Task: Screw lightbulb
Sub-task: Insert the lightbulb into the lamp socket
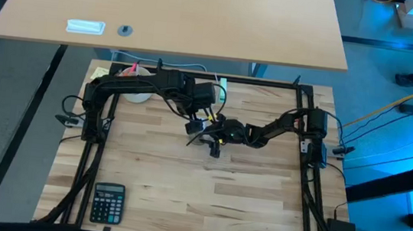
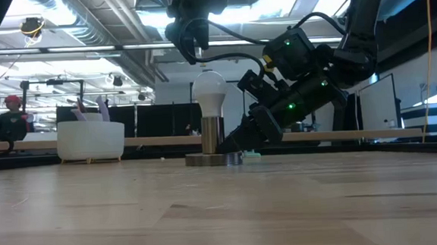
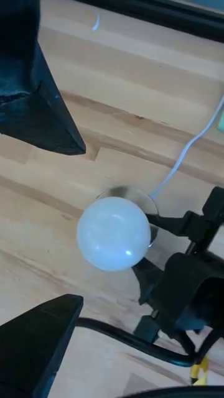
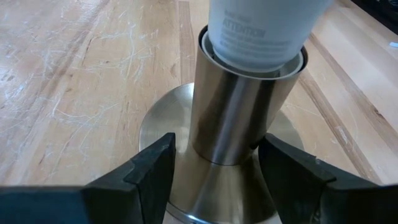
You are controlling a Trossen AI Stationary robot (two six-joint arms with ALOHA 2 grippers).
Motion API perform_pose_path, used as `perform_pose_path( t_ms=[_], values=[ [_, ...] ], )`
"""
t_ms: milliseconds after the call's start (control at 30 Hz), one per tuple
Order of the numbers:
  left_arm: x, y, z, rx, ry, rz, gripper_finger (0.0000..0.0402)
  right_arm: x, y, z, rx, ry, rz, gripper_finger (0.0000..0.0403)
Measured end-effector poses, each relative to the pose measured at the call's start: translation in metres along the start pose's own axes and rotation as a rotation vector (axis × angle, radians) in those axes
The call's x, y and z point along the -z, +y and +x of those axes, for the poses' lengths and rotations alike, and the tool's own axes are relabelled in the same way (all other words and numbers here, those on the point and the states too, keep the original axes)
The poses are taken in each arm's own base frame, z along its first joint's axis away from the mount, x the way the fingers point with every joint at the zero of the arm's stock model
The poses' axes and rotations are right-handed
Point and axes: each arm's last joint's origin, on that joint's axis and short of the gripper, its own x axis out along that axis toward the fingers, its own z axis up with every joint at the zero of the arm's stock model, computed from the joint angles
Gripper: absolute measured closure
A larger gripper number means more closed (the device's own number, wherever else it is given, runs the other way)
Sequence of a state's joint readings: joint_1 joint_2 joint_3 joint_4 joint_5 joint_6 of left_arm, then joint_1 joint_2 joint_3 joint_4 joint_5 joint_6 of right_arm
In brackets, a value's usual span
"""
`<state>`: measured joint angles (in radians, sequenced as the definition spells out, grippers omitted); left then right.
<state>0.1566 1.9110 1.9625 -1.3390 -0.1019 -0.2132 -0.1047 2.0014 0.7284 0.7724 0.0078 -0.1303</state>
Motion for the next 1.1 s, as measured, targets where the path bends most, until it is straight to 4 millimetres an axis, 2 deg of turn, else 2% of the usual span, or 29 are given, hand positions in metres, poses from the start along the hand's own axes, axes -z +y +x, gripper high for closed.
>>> perform_pose_path(
  t_ms=[300, 533, 633, 833, 1100],
  values=[
    [-0.004, -0.003, 0.007, -0.001, -0.023, 0.086, 0.0027, 0.0, 0.0, 0.0, 0.0, 0.0, 0.001, 0.0175],
    [-0.016, -0.007, 0.006, 0.061, -0.14, -0.153, 0.0027, 0.0, 0.0, 0.0, 0.0, 0.003, 0.001, 0.0175],
    [-0.015, -0.009, 0.006, 0.129, -0.111, -0.235, 0.0027, 0.0, 0.0, 0.0, 0.0, 0.003, 0.001, 0.0175],
    [-0.003, -0.007, 0.007, 0.057, 0.011, -0.6, 0.0027, 0.0, 0.0, 0.0, 0.0, 0.003, 0.002, 0.0175],
    [-0.008, -0.01, 0.022, -0.041, -0.029, -0.706, 0.0027, 0.0, 0.0, 0.0, 0.01, 0.004, 0.012, 0.0175]
  ],
)
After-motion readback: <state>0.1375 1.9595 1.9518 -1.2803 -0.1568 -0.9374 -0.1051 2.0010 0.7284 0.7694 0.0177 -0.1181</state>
